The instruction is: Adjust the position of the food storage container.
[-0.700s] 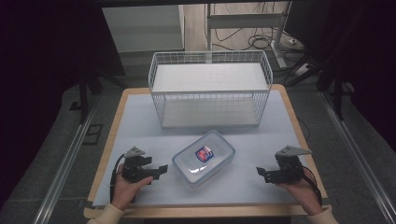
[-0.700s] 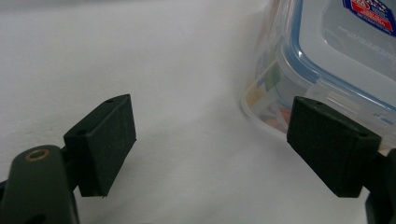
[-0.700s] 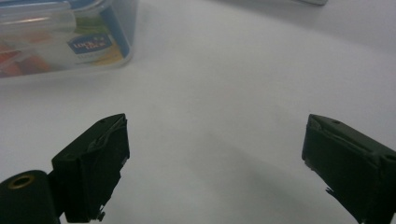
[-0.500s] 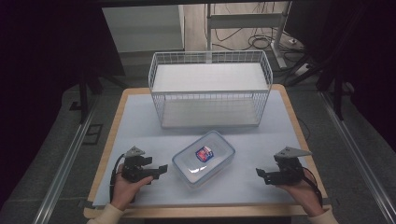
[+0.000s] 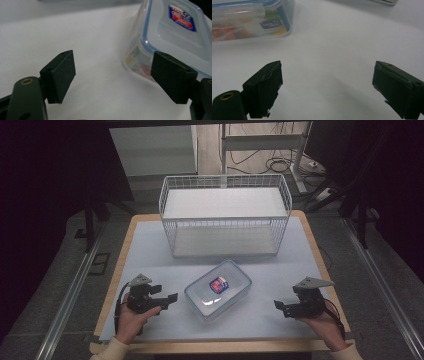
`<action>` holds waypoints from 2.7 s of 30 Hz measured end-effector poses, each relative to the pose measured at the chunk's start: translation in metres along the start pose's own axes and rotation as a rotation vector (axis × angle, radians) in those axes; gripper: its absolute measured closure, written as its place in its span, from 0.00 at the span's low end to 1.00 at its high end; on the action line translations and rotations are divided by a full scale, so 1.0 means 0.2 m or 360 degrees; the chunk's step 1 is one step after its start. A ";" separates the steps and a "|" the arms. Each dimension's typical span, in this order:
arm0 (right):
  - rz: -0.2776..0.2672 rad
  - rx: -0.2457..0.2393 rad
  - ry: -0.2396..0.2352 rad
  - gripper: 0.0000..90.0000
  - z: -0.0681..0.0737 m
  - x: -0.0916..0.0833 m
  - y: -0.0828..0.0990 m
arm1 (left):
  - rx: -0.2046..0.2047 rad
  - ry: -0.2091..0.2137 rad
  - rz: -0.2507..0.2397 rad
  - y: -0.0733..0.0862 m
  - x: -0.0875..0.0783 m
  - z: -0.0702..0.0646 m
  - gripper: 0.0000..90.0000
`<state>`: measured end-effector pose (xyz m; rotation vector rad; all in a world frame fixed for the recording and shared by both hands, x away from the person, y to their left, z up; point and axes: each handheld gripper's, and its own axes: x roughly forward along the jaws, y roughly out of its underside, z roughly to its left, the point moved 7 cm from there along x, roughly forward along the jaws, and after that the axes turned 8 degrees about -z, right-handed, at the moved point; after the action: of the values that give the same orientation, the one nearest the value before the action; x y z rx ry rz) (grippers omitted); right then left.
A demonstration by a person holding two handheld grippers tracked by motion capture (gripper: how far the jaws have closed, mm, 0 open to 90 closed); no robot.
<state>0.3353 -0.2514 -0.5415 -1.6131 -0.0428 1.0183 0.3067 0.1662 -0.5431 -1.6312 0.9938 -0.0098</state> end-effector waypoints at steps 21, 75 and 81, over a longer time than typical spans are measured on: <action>-0.0009 0.0023 0.0005 0.13 0.00 -0.01 0.00 | 0.0166 0.0190 0.0001 -0.15 -0.02 -0.35 0.28; 0.0027 0.0010 -0.0004 0.13 0.01 0.01 0.02 | 0.0505 0.0390 0.0434 0.15 0.36 -0.76 1.00; 0.0026 0.0011 -0.0003 0.13 0.00 0.01 0.02 | 0.0486 0.0390 0.0458 0.15 0.35 -0.76 1.00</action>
<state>0.3337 -0.2514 -0.5453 -1.6083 -0.0272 1.0317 0.2577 0.0024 -0.5512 -1.2170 1.3389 -0.1627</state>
